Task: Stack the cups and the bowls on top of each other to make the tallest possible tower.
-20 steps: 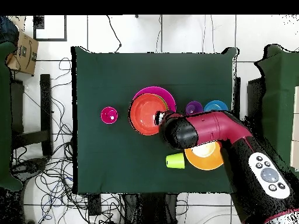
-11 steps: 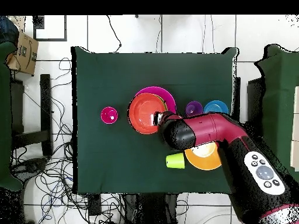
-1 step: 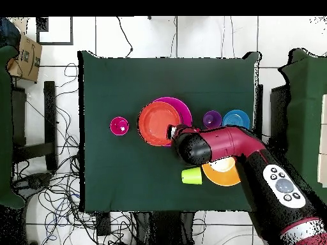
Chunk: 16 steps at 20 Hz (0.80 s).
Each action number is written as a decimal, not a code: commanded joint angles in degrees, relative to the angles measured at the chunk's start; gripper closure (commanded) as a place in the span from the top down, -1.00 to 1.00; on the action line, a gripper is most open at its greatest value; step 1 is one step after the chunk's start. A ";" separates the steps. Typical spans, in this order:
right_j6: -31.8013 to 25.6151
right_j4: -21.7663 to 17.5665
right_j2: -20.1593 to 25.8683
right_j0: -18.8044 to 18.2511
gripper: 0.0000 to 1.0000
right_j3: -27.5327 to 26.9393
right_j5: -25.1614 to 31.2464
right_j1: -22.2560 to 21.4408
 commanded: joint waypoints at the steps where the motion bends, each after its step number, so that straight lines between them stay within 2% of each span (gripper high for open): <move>1: -0.03 -4.75 -3.54 2.36 -1.00 0.64 -4.18 3.36; 8: -2.60 -4.02 -2.95 1.30 -1.00 -0.40 -3.39 4.27; 16: -4.88 -5.16 -2.57 -0.24 -1.00 -2.11 -3.95 6.99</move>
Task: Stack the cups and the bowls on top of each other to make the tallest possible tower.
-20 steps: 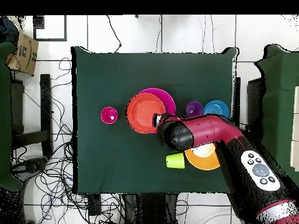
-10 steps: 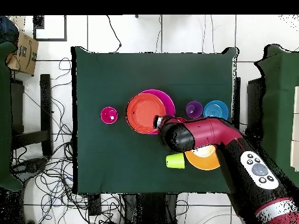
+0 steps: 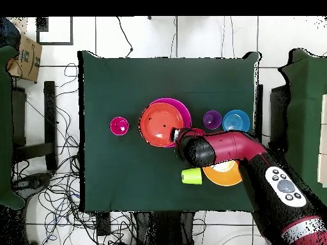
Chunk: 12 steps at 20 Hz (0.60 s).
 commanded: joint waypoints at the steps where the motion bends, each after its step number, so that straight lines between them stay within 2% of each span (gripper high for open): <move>1: -5.20 -5.23 -0.84 0.49 -1.00 -2.05 -1.82 4.62; 12: -5.17 -6.14 -1.59 0.84 -1.00 -2.95 -2.94 5.85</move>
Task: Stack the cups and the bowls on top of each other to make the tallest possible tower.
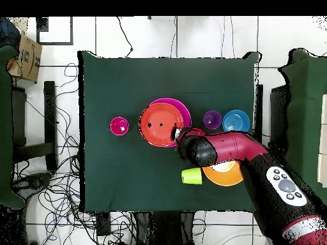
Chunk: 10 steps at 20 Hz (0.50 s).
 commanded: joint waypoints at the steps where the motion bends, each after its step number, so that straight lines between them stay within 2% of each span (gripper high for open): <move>1: -5.24 -6.24 -1.55 1.25 -1.00 -2.47 -1.67 4.78; 8: -5.94 -6.36 -1.79 1.23 -1.00 -3.24 -0.68 4.87; 9: -6.00 -6.37 -1.87 1.27 1.00 -3.34 -0.52 4.88; 10: -5.93 -6.49 -1.99 1.37 1.00 -3.44 -0.59 4.83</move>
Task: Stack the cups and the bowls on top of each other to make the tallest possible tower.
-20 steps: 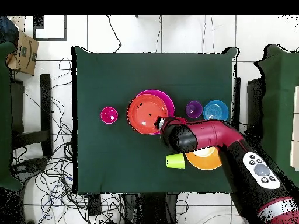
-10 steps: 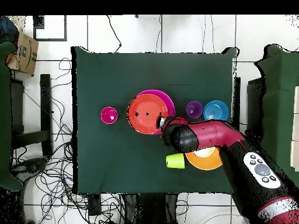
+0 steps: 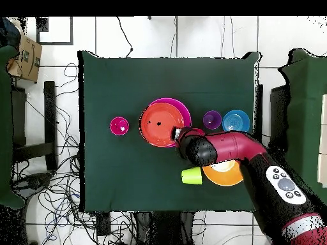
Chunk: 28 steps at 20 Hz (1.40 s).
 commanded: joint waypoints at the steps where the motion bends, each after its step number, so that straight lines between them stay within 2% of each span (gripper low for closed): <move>1: -6.22 -6.34 -1.77 1.33 1.00 -2.97 -0.17 3.68; 9: -6.46 -6.63 -1.76 1.31 1.00 -2.82 0.03 3.42; 15: -5.45 -5.71 -0.75 1.31 1.00 -1.03 0.68 -0.05; 20: -5.77 -5.36 -0.43 0.92 1.00 -0.91 1.14 -0.39; 28: -6.56 -2.03 2.20 0.19 1.00 1.57 3.61 -4.91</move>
